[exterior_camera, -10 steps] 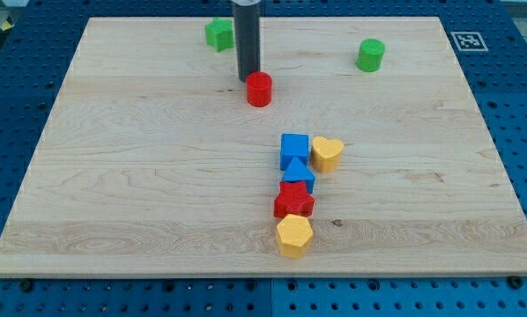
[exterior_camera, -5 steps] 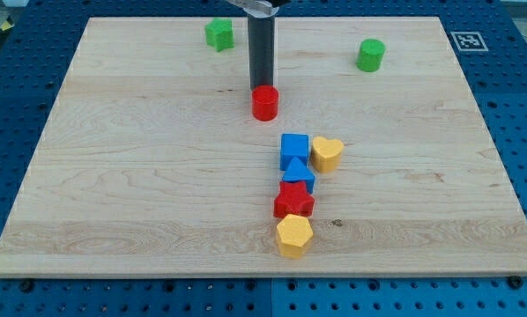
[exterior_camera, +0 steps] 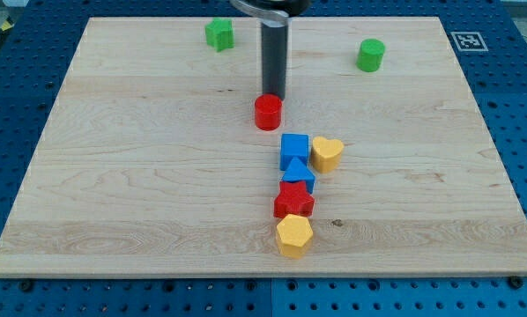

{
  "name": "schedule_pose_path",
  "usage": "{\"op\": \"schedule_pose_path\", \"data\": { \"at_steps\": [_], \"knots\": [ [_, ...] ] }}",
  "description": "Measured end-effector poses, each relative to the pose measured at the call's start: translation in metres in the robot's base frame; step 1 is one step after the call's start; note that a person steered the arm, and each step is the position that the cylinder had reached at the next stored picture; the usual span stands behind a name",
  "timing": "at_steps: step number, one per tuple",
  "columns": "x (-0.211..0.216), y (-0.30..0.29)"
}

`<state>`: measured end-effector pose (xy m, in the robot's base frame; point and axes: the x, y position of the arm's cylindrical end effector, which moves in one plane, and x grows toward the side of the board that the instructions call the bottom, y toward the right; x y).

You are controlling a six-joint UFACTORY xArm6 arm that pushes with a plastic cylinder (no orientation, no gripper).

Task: Place the red circle at the left of the blue cube

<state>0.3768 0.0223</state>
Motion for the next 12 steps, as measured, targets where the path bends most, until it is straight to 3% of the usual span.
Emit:
{"op": "schedule_pose_path", "data": {
  "at_steps": [1,2,4,5,6,9,11,12],
  "knots": [
    [0.01,0.012],
    [0.032,-0.015],
    [0.0,-0.047],
    [0.007,-0.072],
    [0.041,-0.069],
    [0.066,-0.112],
    [0.082,-0.083],
    [0.07,-0.083]
  ]
}}
